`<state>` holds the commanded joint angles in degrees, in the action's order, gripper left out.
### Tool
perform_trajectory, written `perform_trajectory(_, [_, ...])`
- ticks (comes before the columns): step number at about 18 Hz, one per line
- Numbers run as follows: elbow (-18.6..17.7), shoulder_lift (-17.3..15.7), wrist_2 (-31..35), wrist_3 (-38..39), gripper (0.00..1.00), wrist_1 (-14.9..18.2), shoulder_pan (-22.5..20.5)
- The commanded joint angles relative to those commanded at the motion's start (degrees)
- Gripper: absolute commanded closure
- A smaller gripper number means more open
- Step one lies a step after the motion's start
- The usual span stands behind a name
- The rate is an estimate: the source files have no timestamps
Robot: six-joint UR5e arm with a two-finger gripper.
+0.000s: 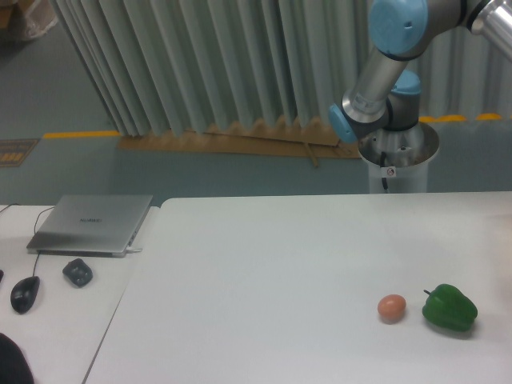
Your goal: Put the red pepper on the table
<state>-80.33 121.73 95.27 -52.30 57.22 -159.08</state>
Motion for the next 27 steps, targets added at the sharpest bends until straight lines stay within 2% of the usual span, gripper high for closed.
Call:
perform_trajectory(10, [-0.44, 0.53, 0.26, 1.58, 0.00, 0.00, 0.35])
perform_trajectory(11, [-0.44, 0.53, 0.26, 1.67, 0.11, 0.00, 0.35])
perform_trajectory(12, [-0.62, 0.35, 0.09, 1.59, 0.29, 0.09, 0.35])
perform_trajectory(14, [-0.70, 0.35, 0.09, 1.41, 0.29, 0.09, 0.35])
perform_trajectory(15, [-0.79, 0.44, 0.09, 1.50, 0.37, 0.09, 0.44])
perform_trajectory(16, [-0.88, 0.44, 0.09, 1.50, 0.38, 0.09, 0.44])
perform_trajectory(17, [-0.88, 0.35, 0.00, 1.67, 0.48, 0.09, 0.44])
perform_trajectory(22, [-0.88, -0.09, -0.44, 1.50, 0.50, 0.17, 0.35])
perform_trajectory(27, [-0.79, -1.93, -3.34, 1.41, 0.50, 0.61, -0.17])
